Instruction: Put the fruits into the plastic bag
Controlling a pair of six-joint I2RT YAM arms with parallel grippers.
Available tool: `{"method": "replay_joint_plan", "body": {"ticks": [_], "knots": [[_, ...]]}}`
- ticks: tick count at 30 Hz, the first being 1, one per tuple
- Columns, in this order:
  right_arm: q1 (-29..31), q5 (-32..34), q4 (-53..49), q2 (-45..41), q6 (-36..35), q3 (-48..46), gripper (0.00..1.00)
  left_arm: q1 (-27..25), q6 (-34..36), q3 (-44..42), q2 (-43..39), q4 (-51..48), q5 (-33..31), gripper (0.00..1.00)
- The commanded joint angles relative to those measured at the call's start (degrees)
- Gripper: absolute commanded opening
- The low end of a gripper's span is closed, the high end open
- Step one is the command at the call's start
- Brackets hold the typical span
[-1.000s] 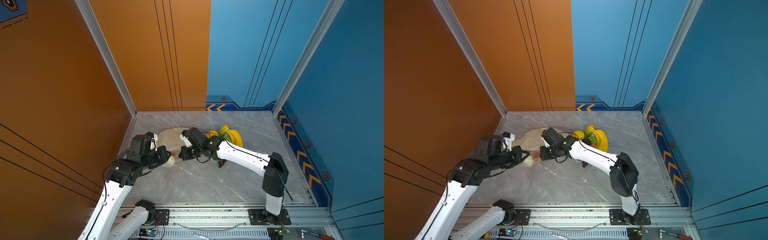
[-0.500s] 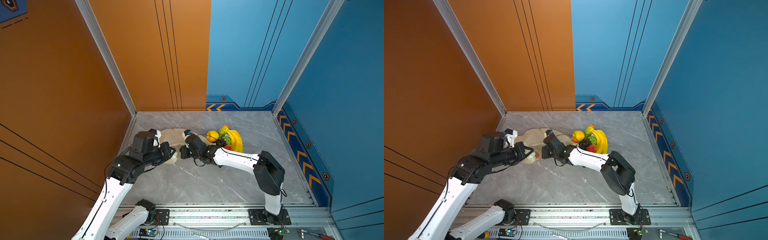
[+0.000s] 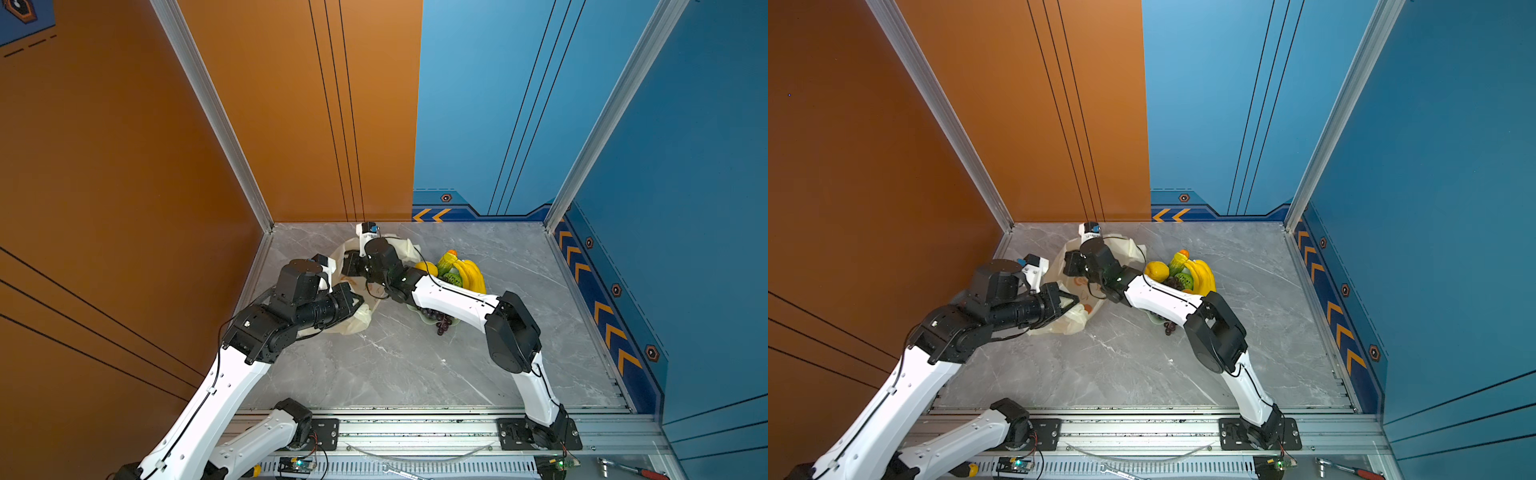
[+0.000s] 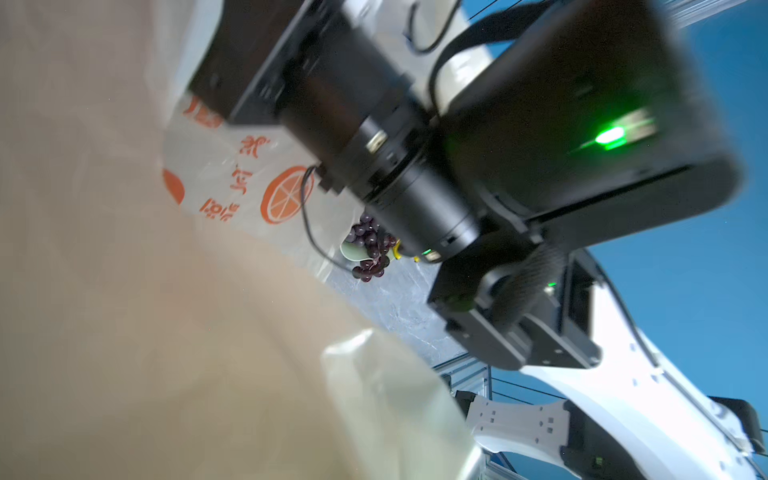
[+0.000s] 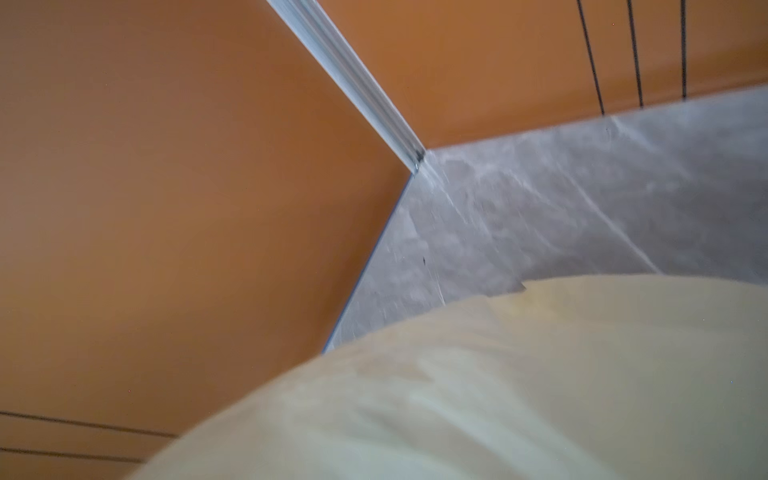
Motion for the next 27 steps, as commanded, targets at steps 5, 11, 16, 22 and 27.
{"method": "replay_joint_plan", "body": {"ticks": [5,11,16,22,27], "knots": [[4.38,-1.04,-5.32,-9.77,-2.42,-23.10,0.00,6.65,-3.01,-2.34,-3.57,6.72,1.58,0.00],[5.36,-2.63,-1.98,-10.48,-10.32,-21.16,0.00,8.38,-7.19,-7.04,-4.62,12.24,6.27,0.00],[0.29,-2.17,6.40,-7.22,-3.48,-10.65,0.00,7.15,-7.25,-7.94,-4.49,12.11,9.66,0.00],[-3.32,-3.14,16.76,-4.68,11.97,-5.09,0.00,6.39,-7.44,-9.55,-4.77,12.15,9.48,0.00],[-1.99,-6.72,12.51,-6.13,11.30,-8.33,0.00,6.24,-7.66,-8.86,-4.01,13.89,10.54,0.00]]}}
